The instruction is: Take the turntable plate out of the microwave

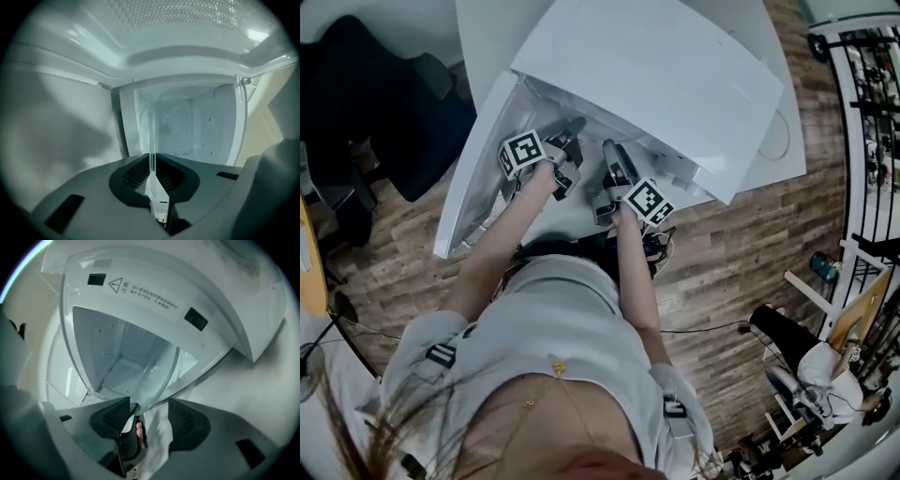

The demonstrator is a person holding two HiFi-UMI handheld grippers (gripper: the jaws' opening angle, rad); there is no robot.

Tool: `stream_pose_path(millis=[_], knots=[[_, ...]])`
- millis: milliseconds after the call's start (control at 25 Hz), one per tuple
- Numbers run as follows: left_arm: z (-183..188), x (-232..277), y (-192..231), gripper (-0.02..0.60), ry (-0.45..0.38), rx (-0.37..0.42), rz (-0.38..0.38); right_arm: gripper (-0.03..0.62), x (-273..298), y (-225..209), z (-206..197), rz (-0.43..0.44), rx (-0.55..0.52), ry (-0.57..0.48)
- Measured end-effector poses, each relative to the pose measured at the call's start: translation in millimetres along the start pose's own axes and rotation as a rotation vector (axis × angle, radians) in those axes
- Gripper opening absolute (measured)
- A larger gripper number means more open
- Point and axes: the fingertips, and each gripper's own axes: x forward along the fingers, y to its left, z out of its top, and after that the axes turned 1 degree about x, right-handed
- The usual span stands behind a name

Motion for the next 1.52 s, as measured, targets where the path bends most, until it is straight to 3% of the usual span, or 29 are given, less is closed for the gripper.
stream_pose_path(millis=[760,1040,1200,1280,1520], knots=[[-25.2,-43.6,2.0,0.054,0.032,-0.010,-0.013,0.268,-0.4,-17.8,10.8,0.023,0.187,-0.110],[-31.7,-51.3,13.3,0.052,0.023,-0.030,-0.009,0.194,9.3,-18.3,18.5,0.055,0.219,-0.144],[-34.1,-54.1,23.3,0.054,0.013,-0.045,-0.007,0.075,12.2,-25.6,18.2,0.002,0.220,-0.148],[-34.3,-53.4,24.5,0.054,0.012,-0.041,-0.015,0.067,11.8,-27.8,18.3,0.000,0.230,-0.151],[-28.3,-49.4,23.9,0.066,-0.003,0.083,-0.009,0.057,10.0,-24.2,21.4,0.001,0.230,-0.160]])
